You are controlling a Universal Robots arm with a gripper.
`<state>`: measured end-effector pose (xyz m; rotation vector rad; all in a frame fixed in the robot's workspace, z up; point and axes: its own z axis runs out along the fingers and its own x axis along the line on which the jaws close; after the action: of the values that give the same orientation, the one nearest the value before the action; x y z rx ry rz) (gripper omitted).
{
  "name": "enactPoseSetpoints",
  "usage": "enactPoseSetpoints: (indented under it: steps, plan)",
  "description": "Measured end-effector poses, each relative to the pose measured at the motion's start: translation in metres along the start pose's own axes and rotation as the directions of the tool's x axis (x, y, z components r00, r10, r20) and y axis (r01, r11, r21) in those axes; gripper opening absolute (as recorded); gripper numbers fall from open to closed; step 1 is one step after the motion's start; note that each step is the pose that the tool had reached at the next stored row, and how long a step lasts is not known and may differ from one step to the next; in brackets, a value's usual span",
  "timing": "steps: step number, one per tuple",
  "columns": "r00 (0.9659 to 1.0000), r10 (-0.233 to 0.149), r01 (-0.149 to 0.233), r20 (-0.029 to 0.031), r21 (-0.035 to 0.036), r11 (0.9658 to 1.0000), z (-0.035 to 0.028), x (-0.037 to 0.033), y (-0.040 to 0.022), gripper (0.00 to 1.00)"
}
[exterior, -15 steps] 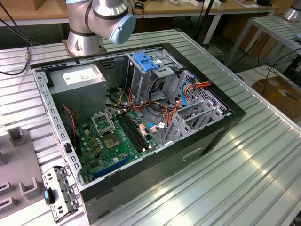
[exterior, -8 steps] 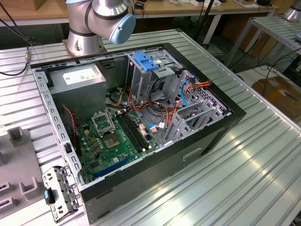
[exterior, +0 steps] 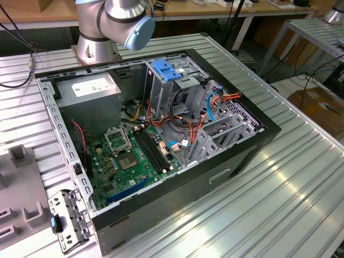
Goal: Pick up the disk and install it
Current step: 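Pick up the disk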
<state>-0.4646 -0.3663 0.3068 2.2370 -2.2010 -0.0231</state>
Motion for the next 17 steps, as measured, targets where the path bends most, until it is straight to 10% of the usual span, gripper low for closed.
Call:
enactPoseSetpoints:
  steps: [17]
  plan:
    - [0.9981,0.062,-0.062,0.0006,0.0135,0.9980,0.0061,-0.0041,0.0044,0.51]
